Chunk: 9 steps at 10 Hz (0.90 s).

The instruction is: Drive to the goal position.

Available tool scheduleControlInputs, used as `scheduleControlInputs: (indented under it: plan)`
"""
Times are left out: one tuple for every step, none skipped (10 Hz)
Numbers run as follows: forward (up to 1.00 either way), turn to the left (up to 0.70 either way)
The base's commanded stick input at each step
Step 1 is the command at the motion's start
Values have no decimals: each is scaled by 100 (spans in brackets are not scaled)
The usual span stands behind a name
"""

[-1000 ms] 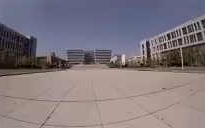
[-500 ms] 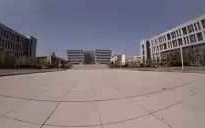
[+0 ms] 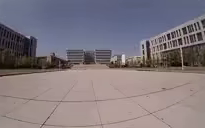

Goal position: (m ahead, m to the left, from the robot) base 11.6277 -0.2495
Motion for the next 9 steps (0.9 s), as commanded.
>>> scheduleControlInputs:
  plan:
    - [4,0]
    - [4,0]
    - [4,0]
    - [4,0]
    - [4,0]
    - [4,0]
    - [4,0]
    - [4,0]
    - [4,0]
